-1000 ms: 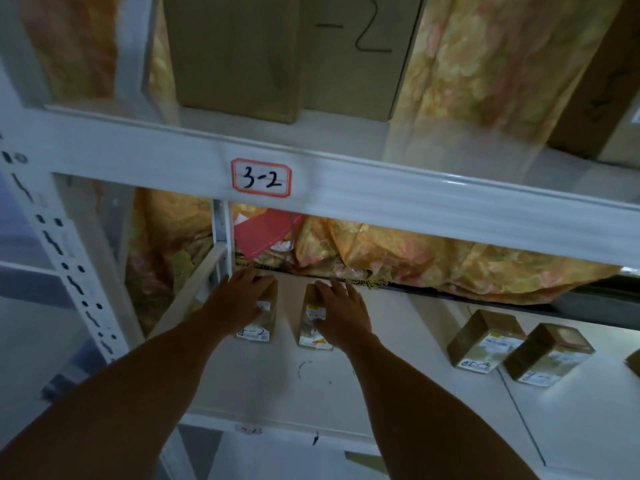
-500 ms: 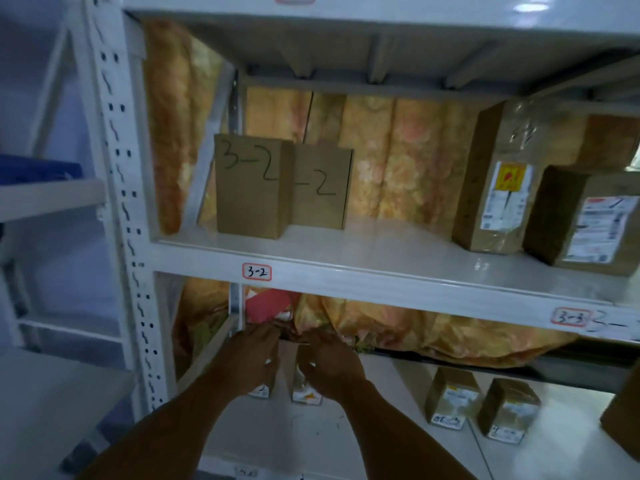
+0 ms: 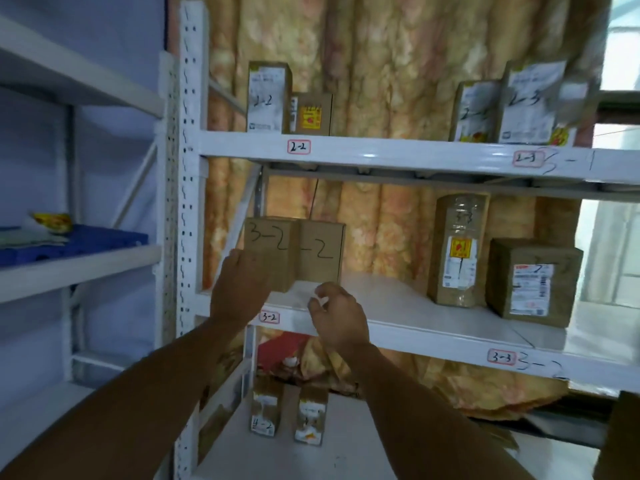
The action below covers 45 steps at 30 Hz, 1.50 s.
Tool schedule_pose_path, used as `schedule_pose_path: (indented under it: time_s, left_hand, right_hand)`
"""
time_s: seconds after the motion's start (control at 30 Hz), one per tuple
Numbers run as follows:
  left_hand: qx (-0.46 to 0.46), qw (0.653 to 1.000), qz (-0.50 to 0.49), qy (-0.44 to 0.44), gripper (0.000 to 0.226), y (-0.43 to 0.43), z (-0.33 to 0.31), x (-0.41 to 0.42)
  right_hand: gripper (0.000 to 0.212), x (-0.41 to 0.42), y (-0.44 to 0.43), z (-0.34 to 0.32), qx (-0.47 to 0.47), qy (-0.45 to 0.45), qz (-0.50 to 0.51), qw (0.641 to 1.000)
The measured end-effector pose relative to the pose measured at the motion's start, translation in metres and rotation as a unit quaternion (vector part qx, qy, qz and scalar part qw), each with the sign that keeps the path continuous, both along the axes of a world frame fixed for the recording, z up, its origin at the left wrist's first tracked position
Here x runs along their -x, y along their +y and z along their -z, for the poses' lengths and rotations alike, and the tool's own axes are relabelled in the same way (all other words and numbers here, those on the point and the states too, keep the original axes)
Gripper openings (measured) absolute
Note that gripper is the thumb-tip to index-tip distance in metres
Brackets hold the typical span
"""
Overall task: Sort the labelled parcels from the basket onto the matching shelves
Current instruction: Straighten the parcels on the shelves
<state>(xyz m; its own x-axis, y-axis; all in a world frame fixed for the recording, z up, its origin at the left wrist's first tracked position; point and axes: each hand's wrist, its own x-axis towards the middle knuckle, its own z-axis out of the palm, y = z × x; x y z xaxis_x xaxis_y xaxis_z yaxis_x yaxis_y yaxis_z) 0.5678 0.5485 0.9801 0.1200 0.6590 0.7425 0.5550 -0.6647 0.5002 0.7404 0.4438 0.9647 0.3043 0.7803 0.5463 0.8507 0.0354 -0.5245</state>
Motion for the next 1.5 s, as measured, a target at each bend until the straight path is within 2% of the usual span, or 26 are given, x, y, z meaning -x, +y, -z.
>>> schedule_pose_path:
  time_s: [0.07,0.17,0.23,0.33,0.4,0.43,0.5,0.53,0.6,0.63,0.67,0.73,0.77,0.83,0.87,0.93,1.07,1.13,1.2,1.3,1.37,1.43,1.5]
  left_hand:
    - [0.082,0.994,0.015,-0.077,0.055,0.023,-0.017,0.002]
    - [0.197,0.97,0.034,-0.141,0.071,0.052,-0.026,0.004]
    - [0.254,0.952,0.058,-0.162,0.07,0.066,-0.024,0.004]
    - [0.309,0.93,0.105,-0.17,0.056,0.083,-0.014,0.003]
    - [0.334,0.915,0.145,-0.175,0.057,0.094,-0.006,-0.001]
    - [0.339,0.912,0.154,-0.175,0.057,0.098,-0.002,-0.001]
    - [0.328,0.915,0.167,-0.164,0.077,0.104,0.003,-0.004]
    - [0.328,0.914,0.18,-0.159,0.08,0.098,0.001,-0.004]
    - [0.331,0.912,0.189,-0.149,0.05,0.095,-0.001,-0.005]
    - [0.332,0.913,0.183,-0.154,0.043,0.097,-0.002,-0.006]
    - [0.327,0.919,0.156,-0.153,0.046,0.099,-0.003,-0.005]
    - [0.333,0.921,0.117,-0.164,0.067,0.106,-0.007,-0.003]
    - [0.338,0.918,0.12,-0.17,0.069,0.111,-0.007,-0.003]
    - [0.362,0.9,0.153,-0.188,0.06,0.12,-0.008,-0.003]
    - [0.37,0.896,0.163,-0.185,0.063,0.126,-0.007,-0.004]
    - [0.359,0.902,0.169,-0.172,0.066,0.138,0.001,-0.009]
    - [0.34,0.913,0.138,-0.176,0.03,0.122,0.003,-0.016]
    - [0.329,0.918,0.128,-0.182,0.032,0.119,0.004,-0.015]
    - [0.32,0.923,0.109,-0.184,0.036,0.115,0.005,-0.01]
    - [0.334,0.913,0.111,-0.206,0.051,0.122,0.009,-0.006]
    - [0.346,0.907,0.116,-0.21,0.052,0.177,0.029,0.006]
    - [0.329,0.921,0.085,-0.189,0.066,0.247,0.057,0.003]
    - [0.251,0.951,0.051,-0.172,0.057,0.285,0.079,0.0]
  right_hand:
    - [0.044,0.001,0.022,-0.017,0.02,0.079,-0.016,0.997]
    - [0.058,0.008,0.056,-0.033,0.072,0.156,-0.044,0.984]
    - [0.064,0.015,0.073,-0.041,0.092,0.192,-0.051,0.976]
    - [0.064,0.024,0.089,-0.045,0.116,0.228,-0.069,0.964]
    - [0.067,0.028,0.094,-0.047,0.125,0.242,-0.086,0.958]
    - [0.063,0.029,0.096,-0.046,0.127,0.244,-0.098,0.956]
    - [0.047,0.034,0.093,-0.048,0.124,0.25,-0.116,0.953]
    - [0.04,0.037,0.09,-0.048,0.121,0.252,-0.122,0.952]
    - [0.032,0.037,0.095,-0.049,0.115,0.264,-0.13,0.949]
    - [0.031,0.034,0.102,-0.046,0.111,0.267,-0.116,0.95]
    - [0.034,0.034,0.106,-0.045,0.113,0.268,-0.1,0.952]
    - [0.06,0.029,0.118,-0.043,0.117,0.292,-0.085,0.945]
    - [0.058,0.029,0.121,-0.043,0.118,0.304,-0.09,0.941]
    - [0.037,0.031,0.121,-0.043,0.127,0.298,-0.109,0.94]
    - [0.034,0.033,0.123,-0.041,0.129,0.29,-0.114,0.942]
    - [0.041,0.035,0.13,-0.038,0.131,0.287,-0.12,0.941]
    - [0.053,0.033,0.145,-0.022,0.121,0.285,-0.118,0.944]
    - [0.061,0.029,0.151,-0.014,0.121,0.289,-0.113,0.943]
    - [0.059,0.023,0.158,-0.006,0.121,0.297,-0.119,0.94]
    - [0.06,0.028,0.141,-0.012,0.127,0.299,-0.141,0.935]
    - [0.054,0.037,0.121,-0.02,0.124,0.287,-0.157,0.937]
    - [0.045,0.035,0.115,-0.019,0.139,0.27,-0.15,0.941]
    - [0.043,0.024,0.109,-0.018,0.169,0.253,-0.134,0.943]
